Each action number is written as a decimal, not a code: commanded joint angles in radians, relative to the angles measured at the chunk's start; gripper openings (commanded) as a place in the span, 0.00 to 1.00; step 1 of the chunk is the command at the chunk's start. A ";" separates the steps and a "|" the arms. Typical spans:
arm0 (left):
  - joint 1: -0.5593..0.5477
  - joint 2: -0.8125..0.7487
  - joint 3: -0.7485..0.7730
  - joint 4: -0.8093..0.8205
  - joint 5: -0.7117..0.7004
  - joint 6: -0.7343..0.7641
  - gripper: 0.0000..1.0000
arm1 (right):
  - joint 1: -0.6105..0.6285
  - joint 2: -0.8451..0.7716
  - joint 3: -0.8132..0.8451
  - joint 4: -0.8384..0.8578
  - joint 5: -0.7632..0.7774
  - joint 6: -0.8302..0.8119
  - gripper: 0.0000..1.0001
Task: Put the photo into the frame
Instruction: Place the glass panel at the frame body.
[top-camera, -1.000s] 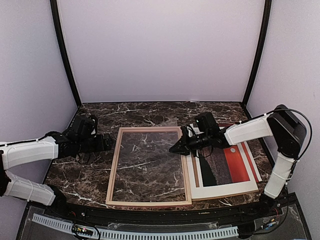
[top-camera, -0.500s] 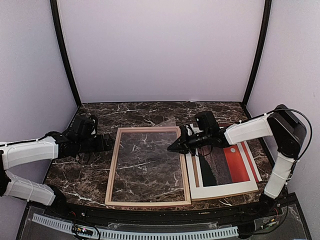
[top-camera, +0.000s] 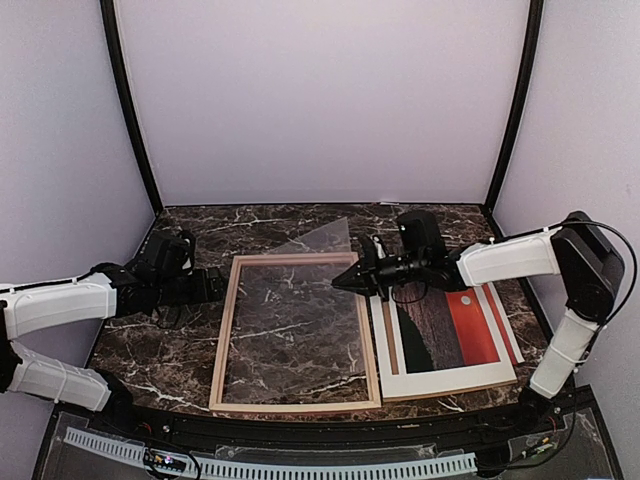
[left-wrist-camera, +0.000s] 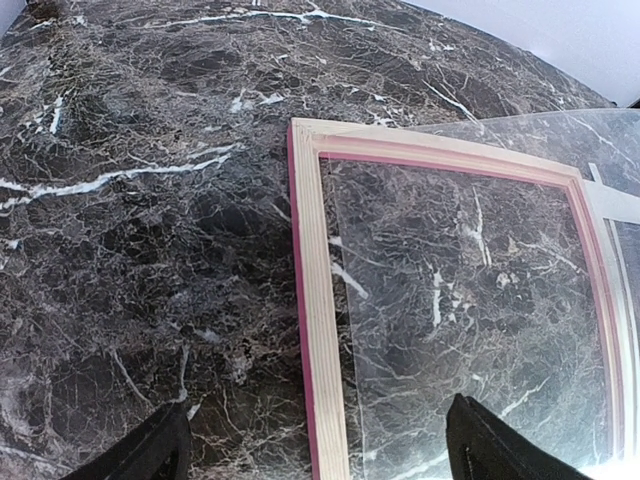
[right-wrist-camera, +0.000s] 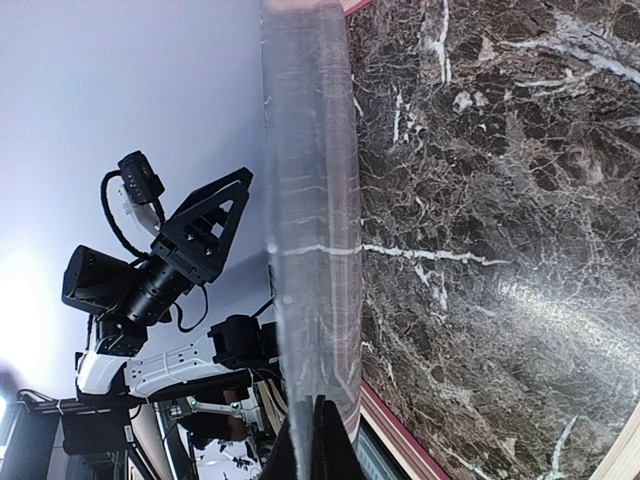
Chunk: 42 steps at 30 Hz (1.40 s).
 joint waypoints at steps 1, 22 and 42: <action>-0.002 -0.011 0.028 -0.019 -0.026 0.016 0.91 | 0.005 -0.039 0.031 0.038 -0.021 0.013 0.00; 0.043 -0.093 0.099 -0.116 -0.132 0.053 0.95 | 0.092 -0.067 0.218 0.021 -0.023 0.005 0.00; 0.134 -0.196 0.064 -0.141 -0.143 0.051 0.98 | 0.153 0.056 0.297 0.070 -0.009 0.034 0.00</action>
